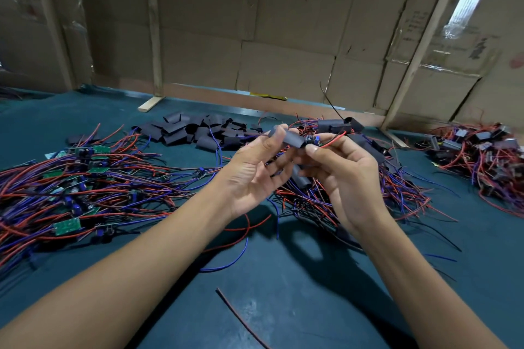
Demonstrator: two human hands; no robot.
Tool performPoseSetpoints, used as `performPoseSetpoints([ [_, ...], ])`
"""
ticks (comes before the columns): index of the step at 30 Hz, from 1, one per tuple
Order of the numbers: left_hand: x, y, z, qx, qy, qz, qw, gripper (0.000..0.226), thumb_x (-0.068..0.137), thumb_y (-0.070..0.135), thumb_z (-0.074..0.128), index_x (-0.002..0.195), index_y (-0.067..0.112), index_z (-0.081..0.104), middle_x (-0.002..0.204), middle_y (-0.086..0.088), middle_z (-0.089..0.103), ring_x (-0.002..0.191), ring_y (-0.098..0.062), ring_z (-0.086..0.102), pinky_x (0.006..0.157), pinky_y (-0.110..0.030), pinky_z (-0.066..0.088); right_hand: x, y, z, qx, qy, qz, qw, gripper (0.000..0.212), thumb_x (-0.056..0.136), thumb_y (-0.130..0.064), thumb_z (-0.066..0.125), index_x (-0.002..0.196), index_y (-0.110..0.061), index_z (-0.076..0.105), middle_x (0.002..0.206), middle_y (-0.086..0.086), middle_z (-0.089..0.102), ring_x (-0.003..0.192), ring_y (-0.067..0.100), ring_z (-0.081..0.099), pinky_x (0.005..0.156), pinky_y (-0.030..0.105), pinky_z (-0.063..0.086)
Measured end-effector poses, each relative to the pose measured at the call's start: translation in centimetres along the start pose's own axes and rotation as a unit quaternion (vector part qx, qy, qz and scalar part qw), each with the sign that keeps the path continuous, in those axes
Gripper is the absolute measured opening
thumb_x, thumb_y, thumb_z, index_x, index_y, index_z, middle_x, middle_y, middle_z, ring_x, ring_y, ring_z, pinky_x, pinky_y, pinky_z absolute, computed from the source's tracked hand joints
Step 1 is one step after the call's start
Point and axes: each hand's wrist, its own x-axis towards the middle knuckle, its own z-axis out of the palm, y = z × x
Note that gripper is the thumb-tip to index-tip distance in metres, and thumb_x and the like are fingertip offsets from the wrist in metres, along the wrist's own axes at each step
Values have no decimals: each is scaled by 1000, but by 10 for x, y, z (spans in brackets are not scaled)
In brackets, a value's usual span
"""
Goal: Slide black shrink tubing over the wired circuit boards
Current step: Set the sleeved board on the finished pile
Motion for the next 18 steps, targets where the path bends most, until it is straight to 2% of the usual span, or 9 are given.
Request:
performPoseSetpoints([
  [3,0,0,0,5,-12,28,1000,45,70,29,74,112,18,66,104,-1,73,87,-10,70,76,-22,57,0,-2,1,23,-8,14,1000,20,78,-3,72,96,-5,64,76,13,68,64,22,67,60,32,51],
  [5,0,-1,0,9,-15,45,999,51,70,29,73,117,14,62,98,-1,75,86,-10,71,74,-20,57,0,-2,0,40,-9,24,999,21,74,-5,74,94,-5,66,76,13,67,64,21,66,59,29,54],
  [12,2,-5,-1,-3,-10,81,997,43,75,26,69,113,6,64,87,-4,75,71,-9,70,70,-18,57,0,3,2,54,-25,19,998,22,73,-2,75,94,-1,69,76,12,72,70,22,71,66,29,60],
  [18,2,-7,-3,10,-16,85,996,40,76,24,69,111,6,62,86,-4,76,71,-11,71,71,-19,57,-1,3,3,35,-12,32,999,17,71,-4,77,86,-2,71,74,12,70,65,21,67,62,29,58],
])
